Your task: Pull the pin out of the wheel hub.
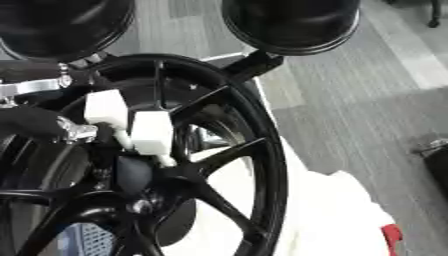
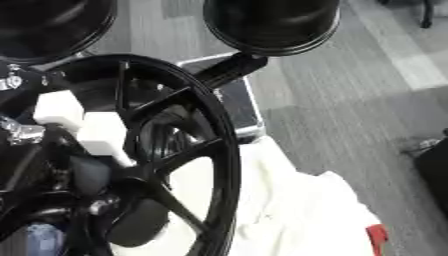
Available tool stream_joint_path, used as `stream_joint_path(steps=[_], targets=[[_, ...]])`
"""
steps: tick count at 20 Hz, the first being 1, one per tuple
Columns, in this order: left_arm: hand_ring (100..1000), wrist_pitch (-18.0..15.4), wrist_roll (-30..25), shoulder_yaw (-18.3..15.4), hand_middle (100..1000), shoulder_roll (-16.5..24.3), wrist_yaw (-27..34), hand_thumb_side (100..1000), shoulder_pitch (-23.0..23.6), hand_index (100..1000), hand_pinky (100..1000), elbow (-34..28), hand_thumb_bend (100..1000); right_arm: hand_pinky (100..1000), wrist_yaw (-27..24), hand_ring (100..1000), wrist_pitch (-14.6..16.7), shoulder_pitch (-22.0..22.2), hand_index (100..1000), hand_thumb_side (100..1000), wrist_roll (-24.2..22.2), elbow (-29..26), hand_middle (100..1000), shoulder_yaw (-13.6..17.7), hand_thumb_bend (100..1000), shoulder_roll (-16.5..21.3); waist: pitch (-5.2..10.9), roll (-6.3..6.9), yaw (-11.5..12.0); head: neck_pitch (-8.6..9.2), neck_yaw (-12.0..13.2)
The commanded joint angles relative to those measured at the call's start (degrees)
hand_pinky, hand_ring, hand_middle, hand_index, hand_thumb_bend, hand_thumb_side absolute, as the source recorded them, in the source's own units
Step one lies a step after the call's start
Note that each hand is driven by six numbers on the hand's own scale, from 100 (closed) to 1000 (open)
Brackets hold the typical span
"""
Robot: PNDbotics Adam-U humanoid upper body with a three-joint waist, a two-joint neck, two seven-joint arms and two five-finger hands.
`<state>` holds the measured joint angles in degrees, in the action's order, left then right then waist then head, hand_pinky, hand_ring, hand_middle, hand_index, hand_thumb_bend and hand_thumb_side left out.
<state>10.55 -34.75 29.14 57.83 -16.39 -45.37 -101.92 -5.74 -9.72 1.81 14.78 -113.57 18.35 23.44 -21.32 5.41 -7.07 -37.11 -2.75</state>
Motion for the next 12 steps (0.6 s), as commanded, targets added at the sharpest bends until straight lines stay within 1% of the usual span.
stream_joint_path(steps=[1, 3, 5, 6, 7, 8, 9, 11, 12], targets=[[913, -0.2, -0.3, -0.3, 759, 0.8, -0.3, 784, -0.6, 947, 929, 0.1, 358, 768, -0.2, 587, -0.1, -0.4, 689, 589, 0.1, -1.0, 517, 0.5, 100, 0.6, 0.8, -0.17, -0.1, 1.0, 0.1], [886, -0.3, 0.0, -0.3, 713, 0.7, -0.3, 782, -0.7, 929, 911, 0.0, 326, 768, -0.2, 587, -0.1, -0.4, 689, 590, 0.2, -1.0, 517, 0.5, 100, 0.5, 0.7, -0.13, 0.0, 0.98, 0.1], [842, -0.4, 0.6, -0.5, 637, 0.6, 0.1, 772, -0.7, 894, 890, -0.6, 283, 768, -0.2, 586, -0.2, -0.5, 689, 591, 0.3, -1.0, 516, 0.5, 100, 0.4, 0.6, -0.1, 0.0, 1.03, 0.0], [825, -0.4, 1.0, -0.6, 614, 0.7, 0.3, 765, -0.7, 884, 882, -0.9, 271, 768, -0.2, 586, -0.3, -0.5, 689, 592, 0.4, -1.0, 516, 0.6, 100, 0.3, 0.56, -0.08, 0.0, 1.05, 0.0], [786, -0.4, 1.4, -0.7, 575, 0.7, 0.4, 744, -0.7, 863, 861, -1.2, 230, 767, -0.2, 586, -0.3, -0.5, 688, 592, 0.5, -1.0, 516, 0.6, 100, 0.3, 0.53, -0.06, 0.0, 1.06, 0.0], [767, -0.4, 2.1, -0.9, 554, 0.8, 0.6, 723, -0.6, 853, 850, -1.6, 206, 767, -0.2, 586, -0.4, -0.5, 688, 593, 0.5, -1.0, 516, 0.6, 100, 0.2, 0.5, -0.04, 0.1, 1.05, 0.0], [735, -0.3, 2.9, -1.0, 516, 0.8, 0.7, 698, -0.6, 824, 832, -2.0, 165, 768, -0.2, 586, -0.4, -0.5, 688, 594, 0.6, -1.0, 515, 0.6, 100, 0.2, 0.48, -0.03, 0.1, 1.06, 0.0], [691, -0.2, 4.9, -1.3, 476, 0.9, 1.2, 654, -0.5, 781, 808, -2.9, 125, 767, -0.2, 586, -0.6, -0.5, 688, 595, 0.6, -1.0, 515, 0.6, 100, 0.0, 0.43, 0.0, 0.1, 1.14, 0.0], [664, 0.0, 5.8, -1.4, 454, 0.9, 1.5, 618, -0.5, 750, 793, -3.1, 100, 767, -0.2, 586, -0.6, -0.6, 688, 596, 0.7, -1.0, 515, 0.6, 100, 0.0, 0.41, 0.02, 0.1, 1.17, -0.1]])
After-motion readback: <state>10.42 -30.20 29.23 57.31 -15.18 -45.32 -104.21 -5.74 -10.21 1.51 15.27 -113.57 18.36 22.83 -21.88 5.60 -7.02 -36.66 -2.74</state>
